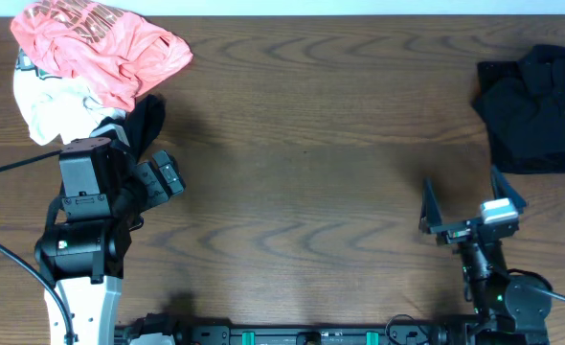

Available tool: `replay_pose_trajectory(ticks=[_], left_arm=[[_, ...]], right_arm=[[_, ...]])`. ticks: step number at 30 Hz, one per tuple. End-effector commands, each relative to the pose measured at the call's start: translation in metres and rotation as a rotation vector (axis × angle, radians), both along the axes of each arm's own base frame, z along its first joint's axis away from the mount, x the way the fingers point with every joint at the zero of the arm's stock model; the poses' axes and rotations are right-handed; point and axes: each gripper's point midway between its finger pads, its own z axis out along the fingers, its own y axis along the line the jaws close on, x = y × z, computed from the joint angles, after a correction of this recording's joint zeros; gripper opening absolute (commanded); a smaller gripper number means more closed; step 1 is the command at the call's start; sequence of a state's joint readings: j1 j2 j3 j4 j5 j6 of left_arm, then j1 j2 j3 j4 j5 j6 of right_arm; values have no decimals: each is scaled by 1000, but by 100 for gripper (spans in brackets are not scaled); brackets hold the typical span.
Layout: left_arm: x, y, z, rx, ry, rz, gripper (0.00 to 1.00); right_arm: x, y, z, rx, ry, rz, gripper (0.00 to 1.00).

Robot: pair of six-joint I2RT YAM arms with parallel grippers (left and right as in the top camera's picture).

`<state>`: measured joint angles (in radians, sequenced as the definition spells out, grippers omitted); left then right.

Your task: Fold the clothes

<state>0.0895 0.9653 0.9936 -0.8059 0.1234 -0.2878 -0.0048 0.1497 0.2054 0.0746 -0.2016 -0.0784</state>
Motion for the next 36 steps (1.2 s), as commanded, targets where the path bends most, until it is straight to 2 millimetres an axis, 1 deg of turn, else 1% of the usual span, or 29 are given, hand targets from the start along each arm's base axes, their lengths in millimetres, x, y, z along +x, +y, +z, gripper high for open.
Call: replay_pose_trajectory(ticks=[1, 2, 6, 14, 18, 21, 25, 36], left_arm=[[0, 1, 2, 9, -2, 5, 98], [0, 1, 2, 9, -2, 5, 98], [0, 1, 2, 9, -2, 5, 98], [0, 1, 2, 9, -3, 5, 98], [0, 1, 2, 9, -2, 5, 98], [0, 1, 2, 9, -2, 5, 98], [0, 1, 2, 9, -2, 5, 98], [0, 1, 2, 9, -2, 5, 98]], right_arm=[[0, 1, -17, -22, 2, -5, 99], [0, 0, -25, -22, 9, -6, 99], [0, 0, -42, -22, 21, -5, 99], [2, -2, -63, -22, 46, -15, 99], [3, -2, -81, -23, 116, -15, 99], [4, -6, -97, -22, 182, -39, 99], [4, -13, -98, -20, 190, -73, 99], [4, -11, -99, -20, 192, -65, 99]])
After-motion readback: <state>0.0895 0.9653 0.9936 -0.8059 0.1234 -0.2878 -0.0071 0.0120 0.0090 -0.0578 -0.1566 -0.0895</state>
